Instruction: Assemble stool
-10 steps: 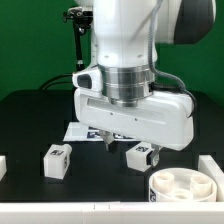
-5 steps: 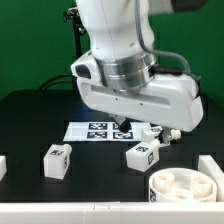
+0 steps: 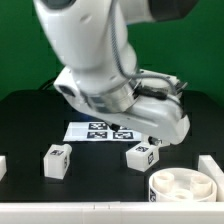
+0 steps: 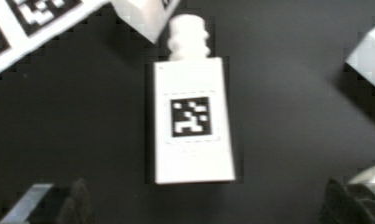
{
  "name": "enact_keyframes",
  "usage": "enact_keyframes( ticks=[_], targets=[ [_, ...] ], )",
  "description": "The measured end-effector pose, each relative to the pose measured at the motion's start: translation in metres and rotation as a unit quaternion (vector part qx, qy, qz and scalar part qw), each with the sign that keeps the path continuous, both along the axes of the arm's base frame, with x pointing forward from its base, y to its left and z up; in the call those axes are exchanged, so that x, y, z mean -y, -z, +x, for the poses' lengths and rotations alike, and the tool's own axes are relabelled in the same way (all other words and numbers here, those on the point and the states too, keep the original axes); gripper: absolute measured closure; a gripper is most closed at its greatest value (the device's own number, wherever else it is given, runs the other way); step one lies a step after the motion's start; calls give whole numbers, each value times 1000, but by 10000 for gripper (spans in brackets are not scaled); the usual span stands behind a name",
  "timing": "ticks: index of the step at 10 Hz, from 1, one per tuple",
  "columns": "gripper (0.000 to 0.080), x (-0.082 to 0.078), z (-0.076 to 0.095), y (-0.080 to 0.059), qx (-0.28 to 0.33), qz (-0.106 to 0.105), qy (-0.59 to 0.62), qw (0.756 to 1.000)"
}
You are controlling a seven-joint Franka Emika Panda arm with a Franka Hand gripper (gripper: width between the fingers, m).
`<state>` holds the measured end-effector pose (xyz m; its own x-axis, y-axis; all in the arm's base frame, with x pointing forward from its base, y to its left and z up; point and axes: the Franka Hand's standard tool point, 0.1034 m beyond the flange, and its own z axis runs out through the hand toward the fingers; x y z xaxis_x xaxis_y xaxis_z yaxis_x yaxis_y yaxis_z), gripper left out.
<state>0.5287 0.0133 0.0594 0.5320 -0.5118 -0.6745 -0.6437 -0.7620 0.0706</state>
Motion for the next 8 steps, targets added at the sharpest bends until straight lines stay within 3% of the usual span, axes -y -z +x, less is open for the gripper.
enact_keyframes(
  ticks=[1, 2, 4, 5, 8],
  targets=[
    [150, 7, -6, 16, -33, 27, 29, 999],
    [150, 10, -7, 21, -43, 33, 30, 998],
    [150, 17, -22, 22, -110, 66, 30, 991],
    [150, 21, -20, 27, -115, 67, 30, 991],
    [150, 6, -27, 39, -108, 60, 40, 992]
  ],
)
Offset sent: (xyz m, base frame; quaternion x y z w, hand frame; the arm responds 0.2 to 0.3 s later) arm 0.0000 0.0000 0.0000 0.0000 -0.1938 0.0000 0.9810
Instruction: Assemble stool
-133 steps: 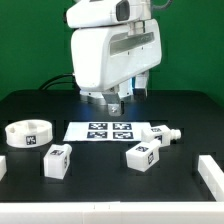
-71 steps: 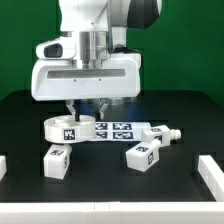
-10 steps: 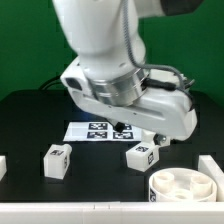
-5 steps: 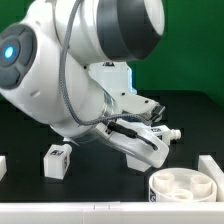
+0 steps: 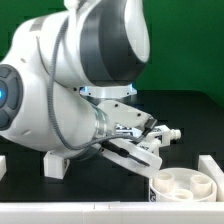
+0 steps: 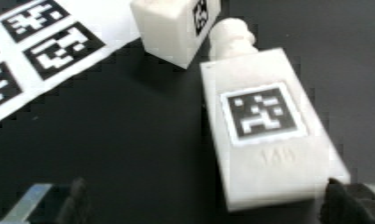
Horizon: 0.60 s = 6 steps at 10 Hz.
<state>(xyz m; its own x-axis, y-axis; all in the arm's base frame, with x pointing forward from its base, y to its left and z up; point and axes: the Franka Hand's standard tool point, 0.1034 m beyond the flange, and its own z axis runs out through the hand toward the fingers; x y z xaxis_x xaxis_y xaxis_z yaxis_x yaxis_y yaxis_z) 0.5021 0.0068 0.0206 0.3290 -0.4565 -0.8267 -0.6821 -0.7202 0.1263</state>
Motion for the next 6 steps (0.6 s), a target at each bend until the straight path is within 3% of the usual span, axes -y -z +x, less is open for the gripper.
enact_keyframes(
  ticks=[6],
  targets=[
    [150, -28, 4, -4, 4, -3, -8, 1000]
  ],
)
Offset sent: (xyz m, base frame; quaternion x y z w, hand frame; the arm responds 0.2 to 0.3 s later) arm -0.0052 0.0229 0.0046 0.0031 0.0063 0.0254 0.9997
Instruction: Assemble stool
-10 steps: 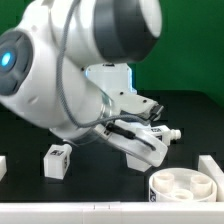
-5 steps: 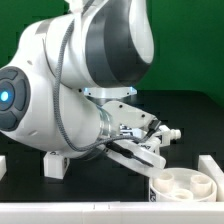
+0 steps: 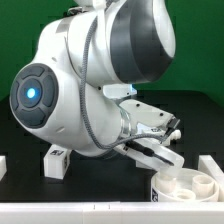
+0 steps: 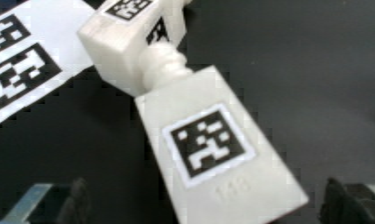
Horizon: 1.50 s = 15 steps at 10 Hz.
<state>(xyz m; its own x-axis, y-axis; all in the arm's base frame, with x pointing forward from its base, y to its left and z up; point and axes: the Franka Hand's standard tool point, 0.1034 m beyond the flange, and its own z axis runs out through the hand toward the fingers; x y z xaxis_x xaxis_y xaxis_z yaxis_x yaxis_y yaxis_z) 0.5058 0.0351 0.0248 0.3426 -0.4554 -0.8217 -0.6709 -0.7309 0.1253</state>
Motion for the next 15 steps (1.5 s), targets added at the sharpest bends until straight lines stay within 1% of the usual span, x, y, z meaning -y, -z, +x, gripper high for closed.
enact_keyframes(
  ticks=[2, 3, 4, 6, 7, 9, 10, 11, 12, 13, 14, 15],
  targets=[
    [150, -2, 2, -4, 4, -1, -6, 1000],
    [150, -7, 3, -7, 7, -1, -11, 1000],
    [150, -11, 2, -5, 8, -1, -14, 1000],
    [150, -12, -6, 6, 7, -7, -10, 1000],
    [150, -12, -11, 8, 2, -4, -11, 1000],
    [150, -6, -12, 8, 2, -1, -8, 1000],
    [177, -7, -12, 8, 2, -1, -8, 1000],
    [177, -7, -12, 8, 2, -1, -8, 1000],
    [359, -7, -12, 8, 2, -1, -8, 1000],
    [359, -7, -12, 8, 2, 0, -8, 1000],
    [461, -7, -12, 7, 2, 0, -8, 1000],
    [461, -6, -10, 7, 3, 0, -8, 1000]
  ],
)
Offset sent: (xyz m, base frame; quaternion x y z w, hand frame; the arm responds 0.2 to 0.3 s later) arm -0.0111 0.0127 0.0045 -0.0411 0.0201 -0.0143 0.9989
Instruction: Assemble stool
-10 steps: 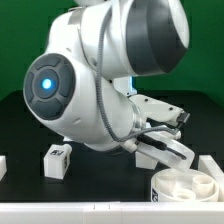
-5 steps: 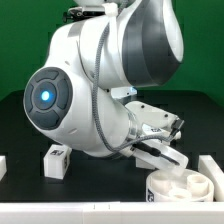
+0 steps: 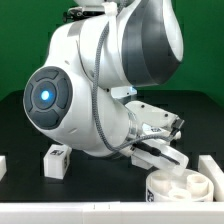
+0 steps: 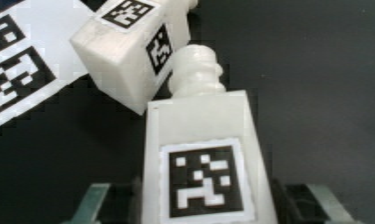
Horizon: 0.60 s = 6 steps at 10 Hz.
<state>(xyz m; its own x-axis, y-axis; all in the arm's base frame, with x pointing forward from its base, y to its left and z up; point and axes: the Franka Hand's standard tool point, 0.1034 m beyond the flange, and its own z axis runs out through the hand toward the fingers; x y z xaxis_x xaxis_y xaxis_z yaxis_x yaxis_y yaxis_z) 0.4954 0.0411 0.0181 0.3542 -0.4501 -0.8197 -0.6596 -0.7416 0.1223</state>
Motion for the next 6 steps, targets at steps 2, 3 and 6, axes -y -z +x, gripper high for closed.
enact_keyframes(
  ticks=[2, 3, 6],
  targets=[
    [461, 5, 15, -14, 15, -3, 2, 1000],
    [461, 3, 24, -37, 19, -6, -6, 1000],
    [461, 13, 52, -78, 45, -28, -84, 995]
  ],
)
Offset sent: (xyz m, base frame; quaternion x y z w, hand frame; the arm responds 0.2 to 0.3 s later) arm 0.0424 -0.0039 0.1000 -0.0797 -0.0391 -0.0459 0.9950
